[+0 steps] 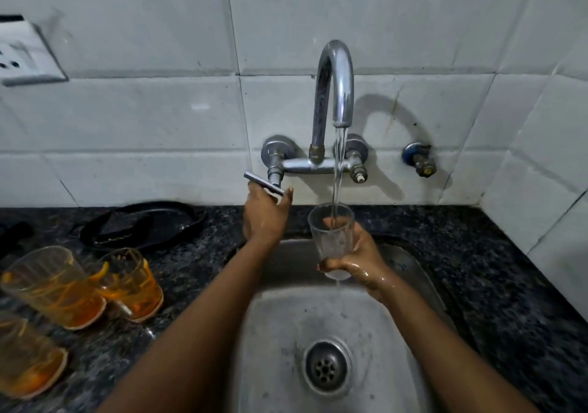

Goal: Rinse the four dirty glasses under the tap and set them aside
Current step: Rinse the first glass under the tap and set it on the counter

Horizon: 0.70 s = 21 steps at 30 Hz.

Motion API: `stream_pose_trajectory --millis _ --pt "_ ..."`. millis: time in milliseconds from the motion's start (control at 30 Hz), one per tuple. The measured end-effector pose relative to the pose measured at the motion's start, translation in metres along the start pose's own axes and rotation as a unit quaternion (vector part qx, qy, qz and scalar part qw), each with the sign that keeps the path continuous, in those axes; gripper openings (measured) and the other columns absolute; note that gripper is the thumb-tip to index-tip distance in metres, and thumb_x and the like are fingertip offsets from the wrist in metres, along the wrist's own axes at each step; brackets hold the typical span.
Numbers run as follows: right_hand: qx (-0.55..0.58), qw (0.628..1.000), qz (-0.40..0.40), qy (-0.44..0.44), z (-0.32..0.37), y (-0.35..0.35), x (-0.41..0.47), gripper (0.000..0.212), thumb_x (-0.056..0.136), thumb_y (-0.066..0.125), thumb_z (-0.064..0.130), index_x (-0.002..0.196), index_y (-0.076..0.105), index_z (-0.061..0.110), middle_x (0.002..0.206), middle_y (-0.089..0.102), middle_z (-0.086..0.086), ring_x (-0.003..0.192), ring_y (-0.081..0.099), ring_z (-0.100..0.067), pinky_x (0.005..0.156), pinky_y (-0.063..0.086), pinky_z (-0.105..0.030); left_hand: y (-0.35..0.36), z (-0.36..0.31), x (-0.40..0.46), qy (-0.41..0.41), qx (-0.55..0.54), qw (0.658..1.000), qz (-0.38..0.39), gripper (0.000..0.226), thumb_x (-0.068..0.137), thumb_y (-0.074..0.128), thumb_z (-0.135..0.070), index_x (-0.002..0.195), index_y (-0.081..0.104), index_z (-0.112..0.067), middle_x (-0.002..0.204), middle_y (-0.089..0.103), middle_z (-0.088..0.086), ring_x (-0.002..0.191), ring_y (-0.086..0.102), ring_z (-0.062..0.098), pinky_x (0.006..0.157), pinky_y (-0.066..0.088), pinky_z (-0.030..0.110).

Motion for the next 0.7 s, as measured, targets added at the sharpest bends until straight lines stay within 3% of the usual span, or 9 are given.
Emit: stream_pose_trajectory --millis 100,167,233,300,400,500,600,700 --pt "-0.026 1.0 0.005 -0.006 0.008 -0.001 -0.003 0.078 0.055 0.079 -0.011 0.122 0.051 0.02 0.111 0.06 0.003 0.101 0.058 -0.01 0.06 0.048 -0.011 -0.005 0.001 0.001 0.061 0.181 0.982 -0.002 0.028 0.093 0.044 -0.016 0.12 0.047 -0.016 0.113 0.056 0.012 0.103 0.058 0.035 0.075 0.044 0.041" --pt "-0.038 0.999 0.017 -0.015 0.015 -0.001 -0.005 0.078 0.054 0.079 -0.011 0.121 0.053 0.019 0.11 0.06 0.004 0.099 0.059 -0.008 0.06 0.048 -0.008 0.002 0.008 0.001 0.127 0.251 0.958 0.063 0.031 0.091 0.049 -0.024 0.122 0.048 -0.018 0.117 0.054 0.009 0.108 0.056 0.032 0.08 0.046 0.042" --pt "-0.05 0.998 0.027 -0.025 0.02 -0.001 -0.007 0.077 0.054 0.079 -0.012 0.121 0.053 0.018 0.111 0.059 0.006 0.099 0.058 -0.005 0.061 0.048 -0.006 0.0 0.003 0.0 0.132 0.179 0.972 0.068 0.042 0.084 0.059 -0.042 0.113 0.052 -0.012 0.111 0.057 0.006 0.103 0.057 0.025 0.082 0.049 0.04" --pt "-0.055 0.998 0.027 -0.022 0.021 0.001 -0.009 0.078 0.053 0.08 -0.011 0.121 0.053 0.018 0.113 0.059 0.005 0.102 0.058 -0.008 0.061 0.048 -0.006 -0.003 -0.005 0.0 0.098 0.102 0.99 0.028 0.046 0.083 0.056 -0.052 0.098 0.058 -0.009 0.1 0.065 0.008 0.094 0.061 0.025 0.08 0.051 0.039" --pt "-0.051 0.998 0.017 -0.016 0.022 0.002 -0.012 0.077 0.051 0.08 -0.013 0.116 0.053 0.021 0.108 0.059 0.005 0.1 0.058 -0.012 0.059 0.047 -0.006 -0.002 -0.008 -0.003 0.072 0.149 0.986 0.005 0.036 0.092 0.047 -0.041 0.103 0.057 -0.008 0.102 0.067 0.013 0.095 0.062 0.034 0.078 0.051 0.041" --pt "-0.052 0.998 0.017 -0.013 0.024 0.001 -0.017 0.079 0.051 0.08 -0.012 0.118 0.053 0.019 0.107 0.06 0.005 0.101 0.058 -0.012 0.06 0.048 -0.007 -0.011 -0.005 -0.002 0.099 0.176 0.979 -0.013 0.024 0.093 0.044 -0.021 0.114 0.054 -0.012 0.111 0.061 0.014 0.099 0.059 0.034 0.078 0.048 0.044" --pt "-0.049 0.999 0.007 0.002 0.026 -0.001 -0.022 0.079 0.051 0.081 -0.011 0.117 0.051 0.019 0.105 0.061 0.005 0.101 0.059 -0.014 0.06 0.048 -0.009 -0.02 -0.011 0.005 0.125 0.136 0.983 -0.013 0.031 0.08 0.066 -0.032 0.103 0.061 -0.013 0.109 0.062 0.007 0.097 0.06 0.027 0.079 0.052 0.042" --pt "-0.019 1.0 -0.022 0.011 0.026 -0.001 -0.023 0.076 0.052 0.08 -0.013 0.115 0.05 0.018 0.101 0.061 0.004 0.093 0.059 -0.011 0.056 0.048 -0.011 -0.017 -0.015 0.004 0.105 0.078 0.991 -0.02 0.037 0.082 0.063 -0.043 0.099 0.063 -0.01 0.105 0.067 0.007 0.094 0.063 0.025 0.078 0.051 0.036"
Point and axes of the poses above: each hand's wrist, its own x-axis towards the middle knuckle, its own y-axis out of the palm, z = x × y, the point moved 6 cm from there along x, towards the middle knuckle
